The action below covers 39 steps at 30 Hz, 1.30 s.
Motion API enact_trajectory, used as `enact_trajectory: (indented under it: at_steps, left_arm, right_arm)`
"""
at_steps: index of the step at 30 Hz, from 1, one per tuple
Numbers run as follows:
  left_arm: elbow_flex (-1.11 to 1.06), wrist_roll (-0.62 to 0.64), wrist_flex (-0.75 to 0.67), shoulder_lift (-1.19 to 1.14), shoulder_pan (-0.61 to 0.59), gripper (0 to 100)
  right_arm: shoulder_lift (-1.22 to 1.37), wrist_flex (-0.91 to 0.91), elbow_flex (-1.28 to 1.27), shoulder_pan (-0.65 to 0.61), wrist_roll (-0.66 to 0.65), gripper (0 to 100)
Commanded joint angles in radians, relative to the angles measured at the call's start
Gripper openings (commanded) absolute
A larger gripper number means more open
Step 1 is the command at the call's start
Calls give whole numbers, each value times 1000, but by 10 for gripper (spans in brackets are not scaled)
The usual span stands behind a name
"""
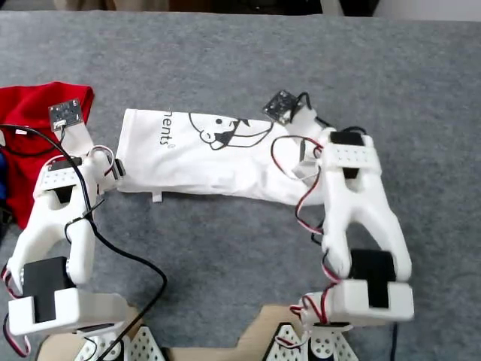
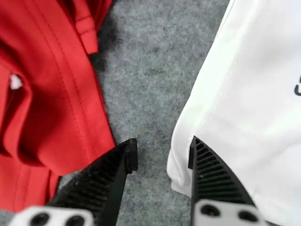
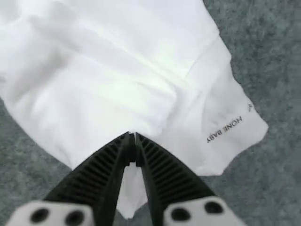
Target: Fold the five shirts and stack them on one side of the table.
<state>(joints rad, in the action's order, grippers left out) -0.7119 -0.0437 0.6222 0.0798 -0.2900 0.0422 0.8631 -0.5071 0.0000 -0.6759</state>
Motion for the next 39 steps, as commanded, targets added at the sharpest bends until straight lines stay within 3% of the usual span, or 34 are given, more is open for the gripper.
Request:
enact_trajectory:
  at_steps: [1,5,10,13,18,22,24,27,31,39]
  left_arm:
    - [32,-5,3,4,6,189]
    - [34,0,0,4,17,189]
    - [60,-5,8,13,15,189]
    - [163,-6,107,13,9,191]
    - [454,2,379,7,21,189]
    - [620,52,430,1,46,184]
    - [646,58,407,-19,91,128]
    - [664,58,316,-104,147,11]
    - [756,64,239,-275,163,16]
    - [1175,66,371,-685,164,19]
  right_arm:
    - [77,-48,38,30,35,22]
    - [131,3,134,76,46,22]
    - [-35,192,240,76,95,22]
    - [-140,233,292,70,118,22]
    - [-140,207,357,73,124,23]
    - [-35,109,369,81,181,23]
    - [38,66,374,79,203,23]
    - [143,6,395,74,235,23]
    - [249,12,478,81,275,21]
    - [352,31,562,82,270,20]
